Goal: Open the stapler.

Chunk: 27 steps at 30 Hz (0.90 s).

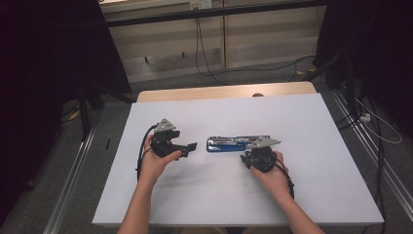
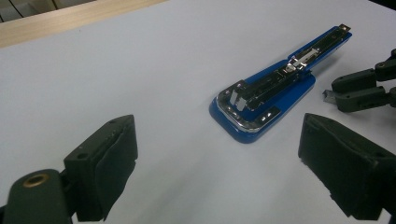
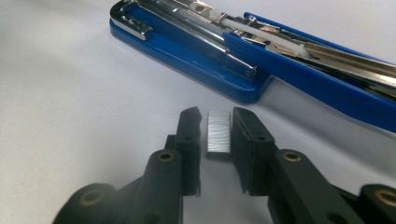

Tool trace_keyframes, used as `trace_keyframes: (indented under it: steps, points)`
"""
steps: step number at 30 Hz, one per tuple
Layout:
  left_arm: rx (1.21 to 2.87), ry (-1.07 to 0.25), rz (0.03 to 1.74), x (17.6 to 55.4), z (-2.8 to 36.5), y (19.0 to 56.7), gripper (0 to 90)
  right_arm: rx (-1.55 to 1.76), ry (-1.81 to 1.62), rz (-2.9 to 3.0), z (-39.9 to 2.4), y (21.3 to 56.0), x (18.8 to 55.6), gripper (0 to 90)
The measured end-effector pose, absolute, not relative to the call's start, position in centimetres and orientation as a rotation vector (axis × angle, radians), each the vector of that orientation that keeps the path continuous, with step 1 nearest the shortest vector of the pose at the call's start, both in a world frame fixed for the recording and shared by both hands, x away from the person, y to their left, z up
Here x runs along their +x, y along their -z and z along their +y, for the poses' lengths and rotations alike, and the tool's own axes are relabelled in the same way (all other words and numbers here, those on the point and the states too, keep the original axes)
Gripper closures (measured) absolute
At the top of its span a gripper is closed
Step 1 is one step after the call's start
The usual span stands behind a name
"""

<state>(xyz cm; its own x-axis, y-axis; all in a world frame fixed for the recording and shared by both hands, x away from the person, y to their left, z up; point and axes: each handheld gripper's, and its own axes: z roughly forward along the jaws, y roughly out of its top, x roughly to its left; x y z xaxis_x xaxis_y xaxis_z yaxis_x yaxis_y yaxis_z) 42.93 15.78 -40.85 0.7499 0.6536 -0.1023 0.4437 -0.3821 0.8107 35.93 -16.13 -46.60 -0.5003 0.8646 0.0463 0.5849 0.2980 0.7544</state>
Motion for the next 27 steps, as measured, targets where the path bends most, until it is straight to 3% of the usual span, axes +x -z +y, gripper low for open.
trace_keyframes:
  steps: [4, 27]
  points:
    - [2.035, -0.298, 0.825, 42.9, 15.9, 40.8, 12.0, 1.271, -1.037, 2.214, -16.2, 46.6, 36.0, 78.9]
    - [2.010, -0.313, 0.841, 42.7, 17.5, 40.2, 7.9, 1.193, -1.174, 2.292, -17.0, 44.7, 37.3, 79.1]
